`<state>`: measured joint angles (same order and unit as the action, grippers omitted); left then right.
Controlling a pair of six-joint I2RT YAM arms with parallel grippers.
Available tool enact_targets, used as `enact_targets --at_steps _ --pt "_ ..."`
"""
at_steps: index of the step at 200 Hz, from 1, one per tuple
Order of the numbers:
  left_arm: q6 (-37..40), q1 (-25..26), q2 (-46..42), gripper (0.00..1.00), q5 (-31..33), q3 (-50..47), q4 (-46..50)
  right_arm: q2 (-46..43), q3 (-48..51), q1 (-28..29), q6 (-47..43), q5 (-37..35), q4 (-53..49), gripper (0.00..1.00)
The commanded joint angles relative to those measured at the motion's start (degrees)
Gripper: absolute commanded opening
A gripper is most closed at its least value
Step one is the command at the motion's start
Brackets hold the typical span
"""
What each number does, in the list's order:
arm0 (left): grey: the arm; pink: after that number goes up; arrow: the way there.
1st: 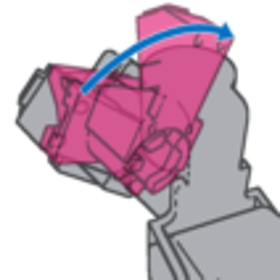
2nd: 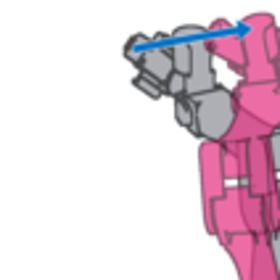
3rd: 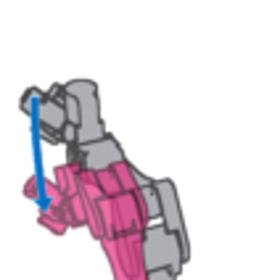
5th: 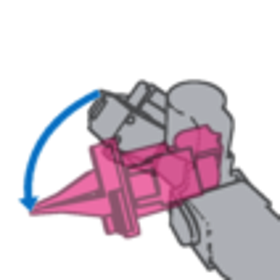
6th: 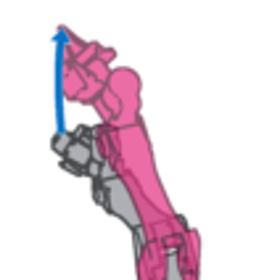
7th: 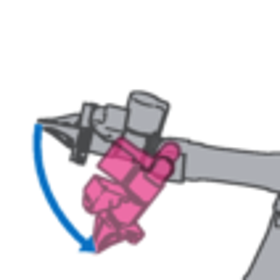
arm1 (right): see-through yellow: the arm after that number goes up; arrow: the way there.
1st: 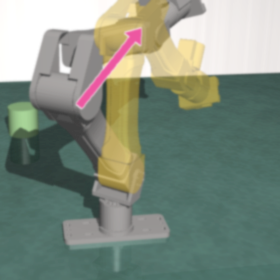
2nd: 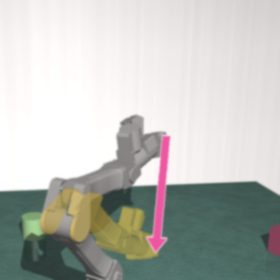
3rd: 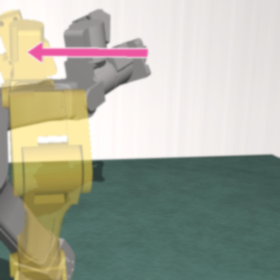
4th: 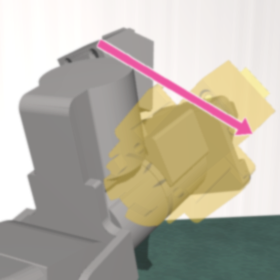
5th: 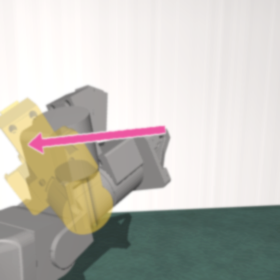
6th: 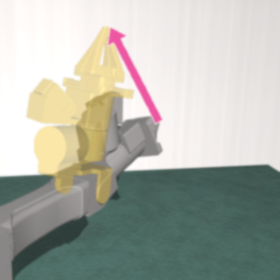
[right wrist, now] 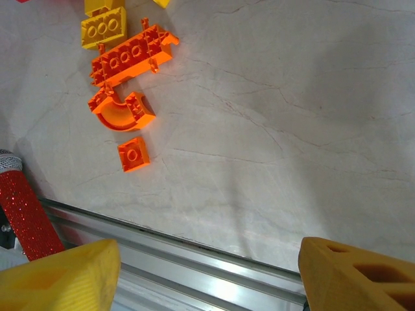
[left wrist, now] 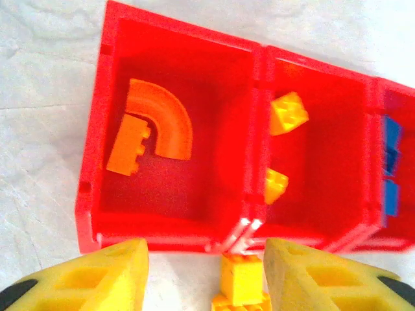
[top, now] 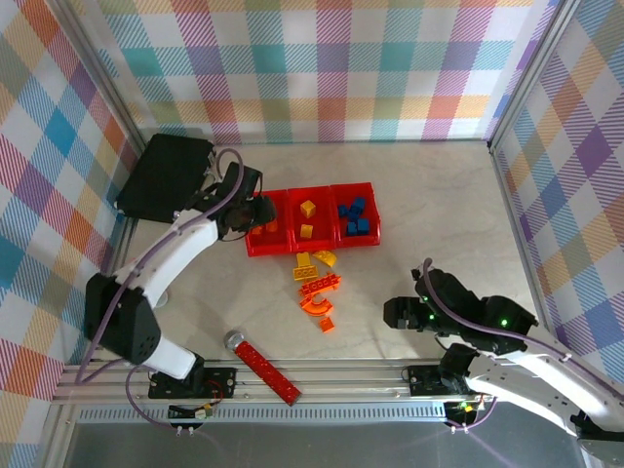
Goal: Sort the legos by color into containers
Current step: Pick up the lego from the center of the table.
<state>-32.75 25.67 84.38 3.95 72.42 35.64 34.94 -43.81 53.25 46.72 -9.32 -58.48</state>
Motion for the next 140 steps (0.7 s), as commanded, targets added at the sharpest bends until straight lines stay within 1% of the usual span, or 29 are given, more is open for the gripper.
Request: enact_targets --at_steps 1,31,42,45,51,58,90,120,140 --pt "-0.95 3.41 -4.75 0.51 0.45 -3.84 2.05 2.39 0.23 -0.26 -0.16 1.36 3.62 0.74" --pt "-1.65 7.74 -10.40 0.55 1.91 -7.97 4.09 5.58 -0.28 -0.26 -1.11 1.68 6.31 0.74" --pt "-1.91 9.46 -11.51 0.59 3.47 -9.30 4.34 6.43 -0.42 -0.22 -1.38 1.83 7.22 0.74" --pt "-2.10 9.97 -11.66 0.67 4.02 -9.66 4.42 6.72 -0.42 -0.25 -1.45 1.90 7.49 0.74" --pt "-2.73 10.70 -11.77 0.79 5.57 -10.20 4.80 7.04 -0.50 -0.26 -1.54 1.98 7.91 0.74" --pt "-3.33 11.24 -11.72 0.82 6.65 -10.94 4.90 7.56 -0.59 -0.25 -1.63 2.07 8.40 0.74" --pt "-3.58 13.93 -9.03 0.82 7.12 -13.29 1.50 8.70 -0.97 -0.26 -1.63 2.41 9.03 0.74" --pt "-3.17 18.05 -2.93 0.82 10.09 -11.82 0.06 7.60 -1.00 -0.26 -1.12 1.89 8.00 0.74" --pt "-2.74 19.77 1.73 0.81 11.47 -10.19 -0.65 6.48 -0.97 -0.26 -0.79 1.31 7.04 0.74"
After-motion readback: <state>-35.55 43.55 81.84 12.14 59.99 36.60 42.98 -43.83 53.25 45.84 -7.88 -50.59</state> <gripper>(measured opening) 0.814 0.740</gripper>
